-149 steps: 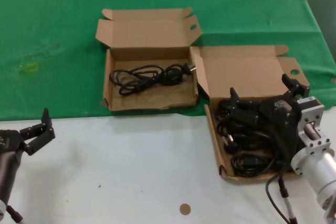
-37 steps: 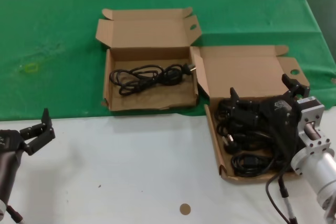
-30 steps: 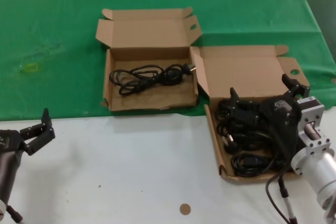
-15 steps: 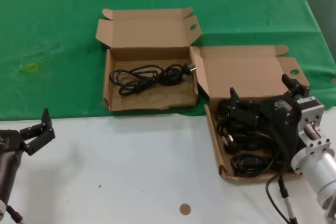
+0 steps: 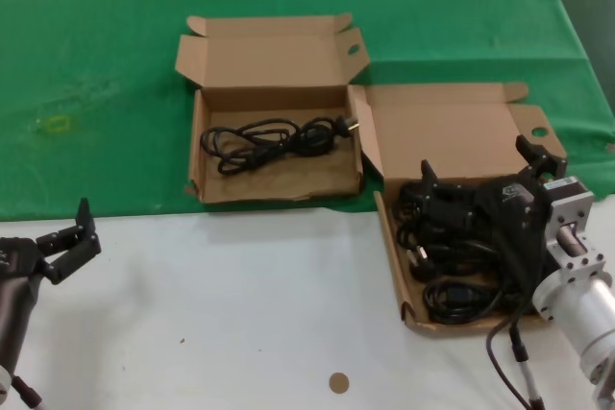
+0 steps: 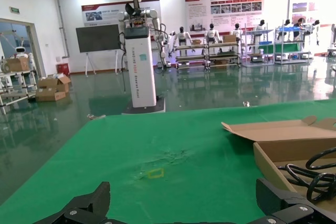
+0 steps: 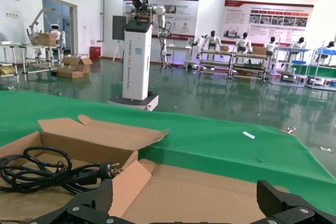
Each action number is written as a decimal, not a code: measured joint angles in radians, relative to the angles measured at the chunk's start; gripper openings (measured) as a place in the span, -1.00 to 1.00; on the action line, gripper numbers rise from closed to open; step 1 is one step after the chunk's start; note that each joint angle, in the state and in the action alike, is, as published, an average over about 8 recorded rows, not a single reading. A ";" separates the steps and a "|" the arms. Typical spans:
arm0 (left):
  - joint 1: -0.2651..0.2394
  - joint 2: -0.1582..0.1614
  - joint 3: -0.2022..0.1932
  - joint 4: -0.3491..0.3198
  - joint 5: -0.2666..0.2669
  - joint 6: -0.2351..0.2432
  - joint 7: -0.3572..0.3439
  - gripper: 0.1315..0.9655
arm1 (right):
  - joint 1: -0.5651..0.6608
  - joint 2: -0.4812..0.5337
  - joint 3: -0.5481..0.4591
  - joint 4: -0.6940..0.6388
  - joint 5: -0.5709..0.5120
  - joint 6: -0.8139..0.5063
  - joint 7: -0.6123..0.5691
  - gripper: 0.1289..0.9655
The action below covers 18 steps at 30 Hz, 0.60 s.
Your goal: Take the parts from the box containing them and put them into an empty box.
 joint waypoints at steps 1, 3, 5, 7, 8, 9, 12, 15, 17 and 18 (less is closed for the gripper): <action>0.000 0.000 0.000 0.000 0.000 0.000 0.000 1.00 | 0.000 0.000 0.000 0.000 0.000 0.000 0.000 1.00; 0.000 0.000 0.000 0.000 0.000 0.000 0.000 1.00 | 0.000 0.000 0.000 0.000 0.000 0.000 0.000 1.00; 0.000 0.000 0.000 0.000 0.000 0.000 0.000 1.00 | 0.000 0.000 0.000 0.000 0.000 0.000 0.000 1.00; 0.000 0.000 0.000 0.000 0.000 0.000 0.000 1.00 | 0.000 0.000 0.000 0.000 0.000 0.000 0.000 1.00; 0.000 0.000 0.000 0.000 0.000 0.000 0.000 1.00 | 0.000 0.000 0.000 0.000 0.000 0.000 0.000 1.00; 0.000 0.000 0.000 0.000 0.000 0.000 0.000 1.00 | 0.000 0.000 0.000 0.000 0.000 0.000 0.000 1.00; 0.000 0.000 0.000 0.000 0.000 0.000 0.000 1.00 | 0.000 0.000 0.000 0.000 0.000 0.000 0.000 1.00; 0.000 0.000 0.000 0.000 0.000 0.000 0.000 1.00 | 0.000 0.000 0.000 0.000 0.000 0.000 0.000 1.00; 0.000 0.000 0.000 0.000 0.000 0.000 0.000 1.00 | 0.000 0.000 0.000 0.000 0.000 0.000 0.000 1.00; 0.000 0.000 0.000 0.000 0.000 0.000 0.000 1.00 | 0.000 0.000 0.000 0.000 0.000 0.000 0.000 1.00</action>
